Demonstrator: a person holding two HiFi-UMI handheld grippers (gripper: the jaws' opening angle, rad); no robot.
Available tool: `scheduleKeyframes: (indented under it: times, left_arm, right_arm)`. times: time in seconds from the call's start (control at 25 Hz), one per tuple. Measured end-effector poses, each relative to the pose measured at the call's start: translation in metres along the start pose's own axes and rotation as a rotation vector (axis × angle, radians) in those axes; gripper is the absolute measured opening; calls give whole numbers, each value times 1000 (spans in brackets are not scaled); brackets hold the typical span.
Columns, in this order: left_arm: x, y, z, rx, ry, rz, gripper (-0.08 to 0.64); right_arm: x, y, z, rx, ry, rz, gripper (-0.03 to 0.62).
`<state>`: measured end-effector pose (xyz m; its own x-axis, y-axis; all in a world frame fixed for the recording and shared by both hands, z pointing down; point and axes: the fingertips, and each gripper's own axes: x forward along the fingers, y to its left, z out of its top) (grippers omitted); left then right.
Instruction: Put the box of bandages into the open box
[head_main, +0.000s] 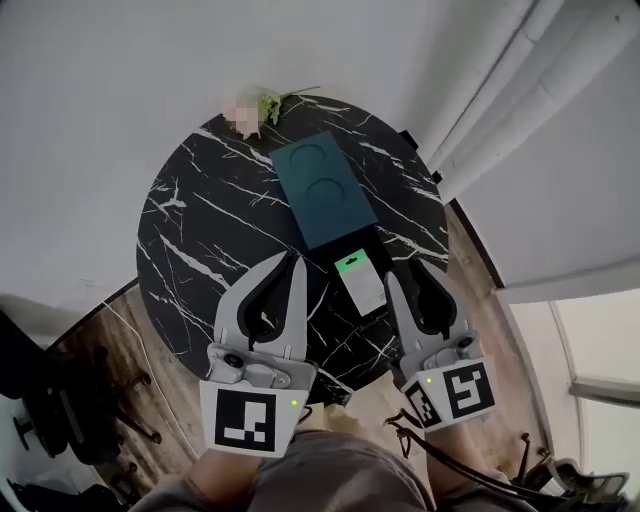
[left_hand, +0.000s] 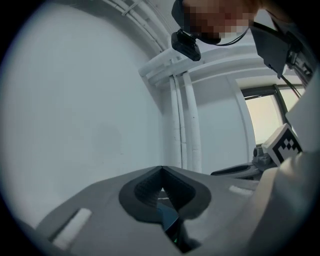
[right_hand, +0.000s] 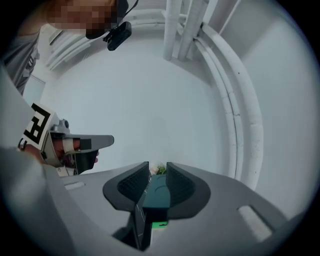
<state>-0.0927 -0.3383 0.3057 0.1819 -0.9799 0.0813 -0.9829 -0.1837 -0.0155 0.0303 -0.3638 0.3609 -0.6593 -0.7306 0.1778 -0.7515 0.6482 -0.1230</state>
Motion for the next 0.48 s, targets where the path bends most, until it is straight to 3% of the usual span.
scheduleKeyframes:
  times: [0.24, 0.48]
  left_arm:
    - [-25, -15, 54, 68, -103, 28, 0]
    - [-37, -24, 84, 109, -174, 54, 0]
  right_arm:
    - [-28, 11, 70, -56, -133, -31, 28]
    - [-48, 19, 112, -121, -229, -11, 28]
